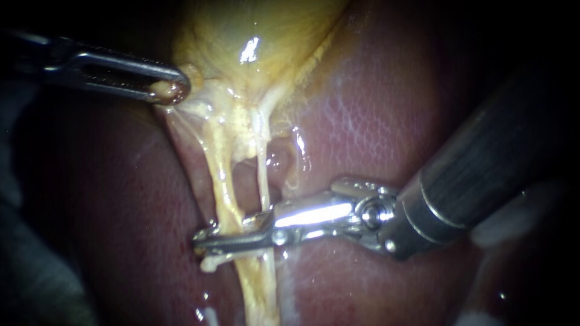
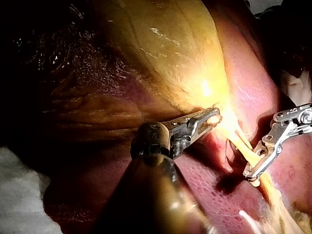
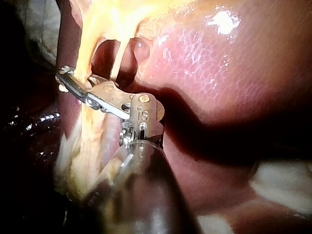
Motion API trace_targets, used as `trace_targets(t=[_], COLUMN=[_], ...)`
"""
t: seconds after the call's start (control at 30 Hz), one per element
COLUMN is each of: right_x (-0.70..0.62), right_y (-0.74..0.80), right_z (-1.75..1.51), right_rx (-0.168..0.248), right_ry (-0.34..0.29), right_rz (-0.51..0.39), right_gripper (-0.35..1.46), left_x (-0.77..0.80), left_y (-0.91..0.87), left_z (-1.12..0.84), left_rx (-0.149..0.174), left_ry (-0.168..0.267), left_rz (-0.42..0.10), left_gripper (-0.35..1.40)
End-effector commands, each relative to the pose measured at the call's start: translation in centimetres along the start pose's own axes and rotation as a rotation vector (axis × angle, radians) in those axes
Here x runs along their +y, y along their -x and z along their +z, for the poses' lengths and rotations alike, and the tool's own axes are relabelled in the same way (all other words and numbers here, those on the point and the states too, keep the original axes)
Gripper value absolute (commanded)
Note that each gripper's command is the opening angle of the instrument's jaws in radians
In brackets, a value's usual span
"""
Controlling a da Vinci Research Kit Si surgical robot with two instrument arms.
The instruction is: Going back second clip left tube
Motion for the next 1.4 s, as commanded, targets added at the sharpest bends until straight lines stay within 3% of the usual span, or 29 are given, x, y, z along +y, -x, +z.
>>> trace_targets(t=[0.03,0.07,0.13,0.23,0.33,0.53,0.7,0.83,1.03,1.2,1.27,1.4], right_x=[0.0,0.01,0.03,0.07,0.11,0.19,0.13,-0.08,-0.65,-1.08,-1.18,-1.26], right_y=[0.0,-0.01,-0.03,-0.06,-0.07,-0.12,-0.15,-0.23,-0.38,-0.45,-0.45,-0.45], right_z=[0.0,0.01,0.04,0.05,0.03,-0.07,-0.21,-0.42,-0.88,-1.23,-1.33,-1.44], right_rx=[-0.002,0.002,0.016,-0.002,-0.02,0.004,-0.025,-0.09,-0.239,-0.27,-0.276,-0.286], right_ry=[0.003,0.003,0.026,0.064,0.126,0.25,0.314,0.35,0.384,0.4,0.408,0.417], right_rz=[-0.022,-0.052,-0.117,-0.129,-0.183,-0.272,-0.362,-0.488,-0.762,-0.869,-0.894,-0.914], right_gripper=[-0.35,-0.24,0.13,0.36,0.43,0.48,0.49,0.5,0.5,0.5,0.5,0.5], left_x=[0.0,0.0,0.0,0.0,0.0,0.0,-0.01,-0.01,-0.01,-0.02,-0.02,-0.03], left_y=[0.0,0.0,0.0,0.0,0.0,0.01,0.01,0.01,0.01,0.01,0.01,0.02], left_z=[0.0,0.0,0.0,-0.01,-0.02,-0.02,-0.03,-0.04,-0.04,-0.05,-0.04,-0.04], left_rx=[0.0,0.0,0.0,0.0,0.0,-0.001,0.001,0.001,0.0,0.0,0.0,0.0], left_ry=[0.0,0.0,0.0,0.0,0.0,0.0,-0.002,-0.001,-0.001,-0.001,-0.001,-0.001], left_rz=[0.0,0.0,0.0,0.0,0.0,0.0,0.001,0.001,0.001,0.001,0.001,0.001], left_gripper=[-0.35,-0.35,-0.35,-0.35,-0.35,-0.35,-0.35,-0.35,-0.35,-0.35,-0.35,-0.35])
